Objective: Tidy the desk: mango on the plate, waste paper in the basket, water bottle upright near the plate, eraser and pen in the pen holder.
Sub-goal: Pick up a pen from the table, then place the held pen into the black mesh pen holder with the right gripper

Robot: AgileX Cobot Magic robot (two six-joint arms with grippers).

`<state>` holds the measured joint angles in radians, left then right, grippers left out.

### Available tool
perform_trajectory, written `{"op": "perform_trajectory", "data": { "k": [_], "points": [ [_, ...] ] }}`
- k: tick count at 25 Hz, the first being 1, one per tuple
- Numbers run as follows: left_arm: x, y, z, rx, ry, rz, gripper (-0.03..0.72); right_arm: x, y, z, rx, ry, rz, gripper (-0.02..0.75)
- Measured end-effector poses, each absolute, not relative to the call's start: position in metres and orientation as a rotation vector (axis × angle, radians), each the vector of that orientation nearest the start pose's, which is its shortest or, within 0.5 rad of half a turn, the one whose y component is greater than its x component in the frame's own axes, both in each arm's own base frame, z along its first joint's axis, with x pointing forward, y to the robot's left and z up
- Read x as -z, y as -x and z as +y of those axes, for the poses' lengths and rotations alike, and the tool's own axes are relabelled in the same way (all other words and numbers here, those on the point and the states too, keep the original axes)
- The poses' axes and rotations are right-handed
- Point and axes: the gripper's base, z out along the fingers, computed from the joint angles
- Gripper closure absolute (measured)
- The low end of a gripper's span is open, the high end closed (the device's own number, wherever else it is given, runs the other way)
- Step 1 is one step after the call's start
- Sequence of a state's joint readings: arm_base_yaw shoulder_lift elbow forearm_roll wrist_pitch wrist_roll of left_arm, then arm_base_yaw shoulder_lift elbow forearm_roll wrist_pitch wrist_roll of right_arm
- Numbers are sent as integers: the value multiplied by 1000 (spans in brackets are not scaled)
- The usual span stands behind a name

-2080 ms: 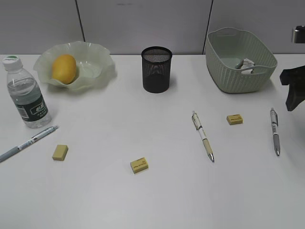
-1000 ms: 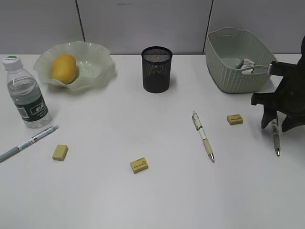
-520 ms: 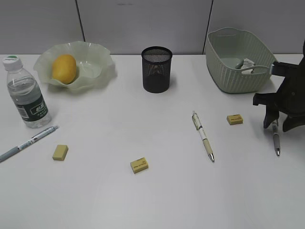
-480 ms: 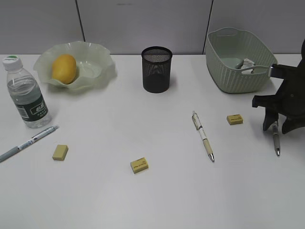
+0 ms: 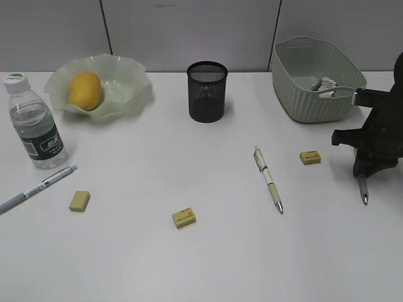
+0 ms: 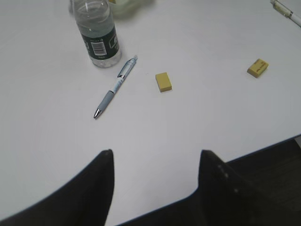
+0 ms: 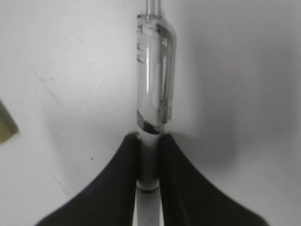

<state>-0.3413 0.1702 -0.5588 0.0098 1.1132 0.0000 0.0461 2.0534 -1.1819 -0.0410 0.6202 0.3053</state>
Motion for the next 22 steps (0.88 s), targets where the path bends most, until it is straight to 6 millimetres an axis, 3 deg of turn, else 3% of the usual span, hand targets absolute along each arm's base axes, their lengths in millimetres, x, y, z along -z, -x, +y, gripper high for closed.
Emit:
{"op": "perform_trajectory", "data": {
  "k": [5, 11, 15, 22],
  "points": [
    [-289, -14, -4, 177, -376, 2182, 253, -109, -372, 13, 25, -304, 2953, 619],
    [-289, -14, -4, 177, -376, 2182, 253, -137, -365, 12, 41, -293, 2958, 619],
    [-289, -14, -4, 177, -376, 2182, 253, -175, -359, 12, 23, -274, 2879, 619],
    [-289, -14, -4, 177, -376, 2182, 253, -254, -359, 20, -149, -213, 2557, 619]
  ]
}}
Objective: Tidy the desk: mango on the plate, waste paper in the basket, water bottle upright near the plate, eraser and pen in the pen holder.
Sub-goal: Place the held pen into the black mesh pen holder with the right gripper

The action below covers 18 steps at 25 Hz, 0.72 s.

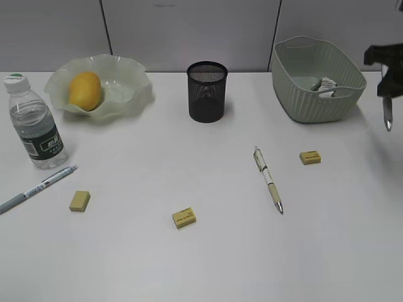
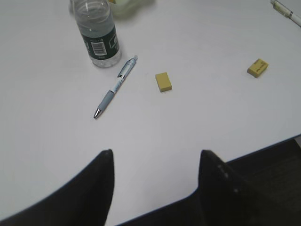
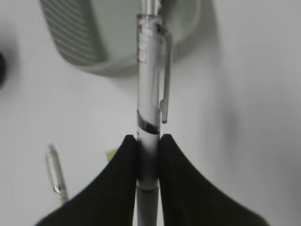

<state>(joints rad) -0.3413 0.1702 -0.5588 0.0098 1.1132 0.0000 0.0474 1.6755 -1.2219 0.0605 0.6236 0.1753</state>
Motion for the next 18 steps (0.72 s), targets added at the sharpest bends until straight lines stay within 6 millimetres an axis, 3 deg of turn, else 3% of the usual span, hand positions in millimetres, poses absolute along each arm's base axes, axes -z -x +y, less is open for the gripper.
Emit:
{"op": "perform_trajectory", "data": {
  "k": [4, 8, 14, 18],
  "points": [
    [-289, -14, -4, 177, -376, 2182, 253, -288, -373, 34, -276, -133, 2391, 619],
    [-289, -14, -4, 177, -376, 2182, 253, -314, -382, 62, -332, 6, 2231, 619],
    [-289, -14, -4, 179, -376, 2182, 253, -336, -382, 114, -349, 167, 1984, 619],
    [-289, -14, -4, 178, -376, 2182, 253, -339, -385, 142, -364, 191, 1840, 619]
  ]
}}
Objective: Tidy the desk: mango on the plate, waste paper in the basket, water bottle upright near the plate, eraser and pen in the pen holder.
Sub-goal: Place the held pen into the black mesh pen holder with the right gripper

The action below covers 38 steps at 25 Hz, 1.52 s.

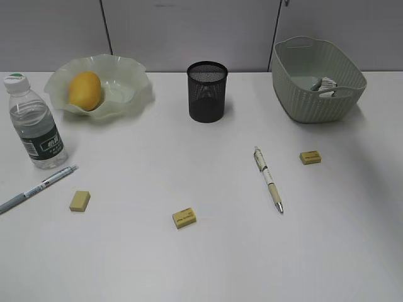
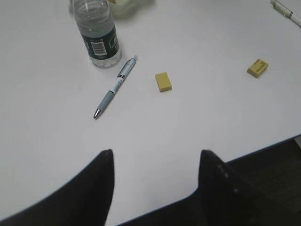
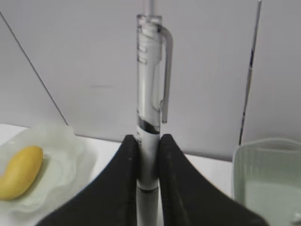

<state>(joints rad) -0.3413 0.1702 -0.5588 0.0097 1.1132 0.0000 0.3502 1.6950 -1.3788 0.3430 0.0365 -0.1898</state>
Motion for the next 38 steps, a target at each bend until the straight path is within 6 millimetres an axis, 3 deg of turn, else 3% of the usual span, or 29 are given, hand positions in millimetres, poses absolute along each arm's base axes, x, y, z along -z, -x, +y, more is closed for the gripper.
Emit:
{"op": "perform_trajectory", "data": {
  "k": [6, 10, 15, 22, 31, 34, 38],
  "points": [
    [-289, -14, -4, 178, -376, 2182, 253, -311, -396, 181, -374, 228, 1754, 619],
    [-289, -14, -4, 178, -376, 2181, 253, -281, -407, 200, -366, 240, 1738, 621],
    [-289, -14, -4, 178, -376, 2181, 253, -240, -424, 211, -351, 235, 1765, 621],
    [-288, -14, -4, 182, -377, 2185, 253, -204, -444, 230, -342, 275, 1778, 621],
    [-287, -14, -5, 188, -377, 2189, 253, -164, -457, 238, -324, 296, 1823, 618],
    [-287, -14, -5, 188, -377, 2189, 253, -162, -458, 238, -327, 294, 1826, 568],
    [-287, -14, -5, 188, -377, 2189, 253, -163, -458, 238, -327, 294, 1822, 351]
  ]
}}
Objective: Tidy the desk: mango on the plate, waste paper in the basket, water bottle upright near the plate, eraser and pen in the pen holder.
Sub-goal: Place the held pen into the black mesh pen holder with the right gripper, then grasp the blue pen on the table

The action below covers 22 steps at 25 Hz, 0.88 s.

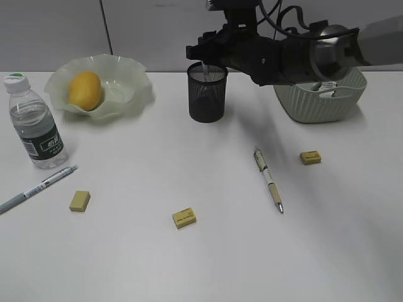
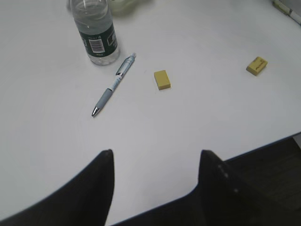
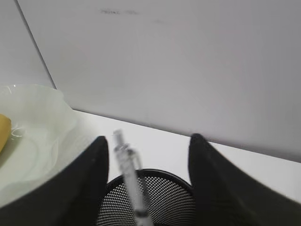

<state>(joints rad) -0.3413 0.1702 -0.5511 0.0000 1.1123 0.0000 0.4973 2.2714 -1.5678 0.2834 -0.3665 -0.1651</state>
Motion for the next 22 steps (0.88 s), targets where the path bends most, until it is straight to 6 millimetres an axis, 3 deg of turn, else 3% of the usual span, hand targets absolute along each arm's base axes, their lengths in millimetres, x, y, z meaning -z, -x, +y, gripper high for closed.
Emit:
{"op": "perform_trajectory", "data": {
  "k": [2, 5, 8, 13, 17, 22],
  "points": [
    [-287, -14, -5, 188, -377, 2189, 253, -163, -458, 238, -327, 294, 1822, 238],
    [-287, -14, -5, 188, -377, 2189, 253, -163, -458, 238, -327, 297, 1822, 174],
    [-287, -14, -5, 188, -377, 2189, 253, -166, -457, 239, -331, 307, 1839, 162],
    [-287, -14, -5, 188, -377, 2190, 253, -190, -449, 238, -351, 348, 1903, 163],
    [-287, -14, -4, 181, -377, 2189, 253, -200, -436, 237, -365, 429, 2058, 186],
    [-287, -14, -4, 178, -377, 2189, 253, -196, -415, 233, -351, 569, 2308, 209]
  ]
}}
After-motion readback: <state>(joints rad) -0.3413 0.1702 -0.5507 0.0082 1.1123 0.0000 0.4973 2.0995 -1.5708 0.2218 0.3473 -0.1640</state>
